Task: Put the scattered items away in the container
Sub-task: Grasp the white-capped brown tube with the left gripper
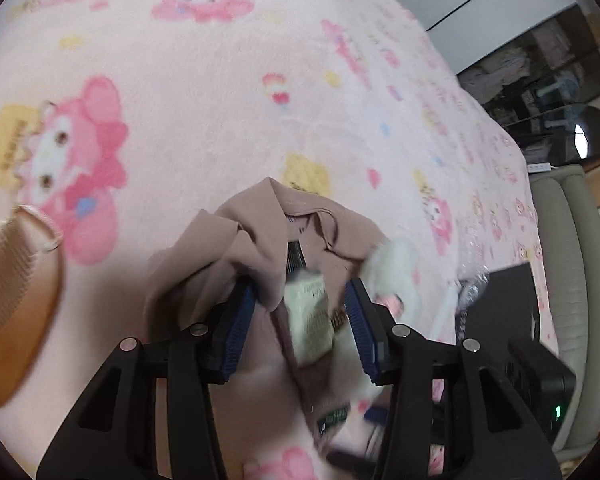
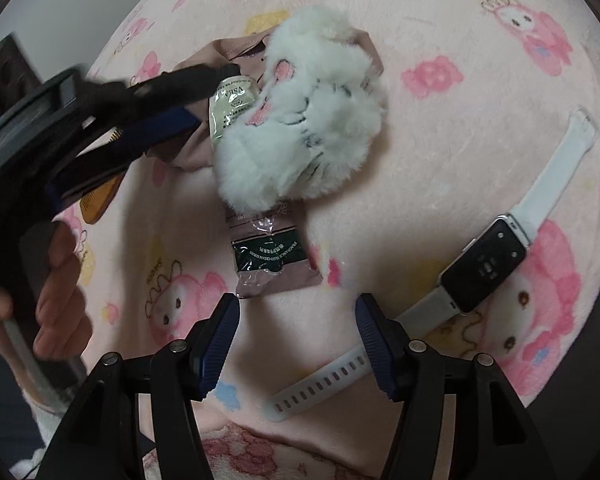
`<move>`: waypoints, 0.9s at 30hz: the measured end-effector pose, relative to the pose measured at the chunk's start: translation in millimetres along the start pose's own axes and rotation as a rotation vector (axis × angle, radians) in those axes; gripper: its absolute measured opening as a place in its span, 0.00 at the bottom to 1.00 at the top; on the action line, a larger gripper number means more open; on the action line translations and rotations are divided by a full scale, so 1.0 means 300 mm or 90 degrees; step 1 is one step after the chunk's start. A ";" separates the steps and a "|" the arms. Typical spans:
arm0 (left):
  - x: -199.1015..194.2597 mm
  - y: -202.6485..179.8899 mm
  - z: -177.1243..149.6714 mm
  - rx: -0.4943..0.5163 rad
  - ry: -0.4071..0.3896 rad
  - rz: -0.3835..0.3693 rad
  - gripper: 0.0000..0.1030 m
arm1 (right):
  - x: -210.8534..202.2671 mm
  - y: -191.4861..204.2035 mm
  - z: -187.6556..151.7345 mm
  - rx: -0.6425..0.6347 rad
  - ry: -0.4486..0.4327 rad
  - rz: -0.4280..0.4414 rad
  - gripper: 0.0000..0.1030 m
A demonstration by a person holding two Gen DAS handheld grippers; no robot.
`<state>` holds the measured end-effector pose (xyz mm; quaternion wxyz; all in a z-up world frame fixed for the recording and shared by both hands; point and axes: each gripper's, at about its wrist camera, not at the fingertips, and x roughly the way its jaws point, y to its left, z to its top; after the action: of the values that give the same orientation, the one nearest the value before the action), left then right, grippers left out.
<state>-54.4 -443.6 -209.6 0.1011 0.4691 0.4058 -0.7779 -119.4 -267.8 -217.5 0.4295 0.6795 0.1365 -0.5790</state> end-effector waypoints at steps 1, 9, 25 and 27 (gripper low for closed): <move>0.014 0.016 0.002 -0.007 0.007 -0.007 0.47 | 0.005 -0.002 0.004 0.002 0.004 0.007 0.55; -0.030 0.023 -0.076 -0.029 -0.026 -0.027 0.34 | -0.017 -0.004 0.023 0.030 -0.038 0.006 0.33; -0.298 0.111 -0.324 -0.106 -0.115 0.087 0.34 | -0.046 0.109 0.018 0.046 -0.007 0.037 0.35; -0.304 0.144 -0.322 -0.109 -0.120 0.126 0.34 | -0.040 0.129 0.030 0.045 -0.003 0.035 0.38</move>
<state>80.6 -421.9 -180.8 0.2547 0.4217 0.4113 -0.7669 -102.5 -293.8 -189.9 0.4217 0.6963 0.0963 -0.5728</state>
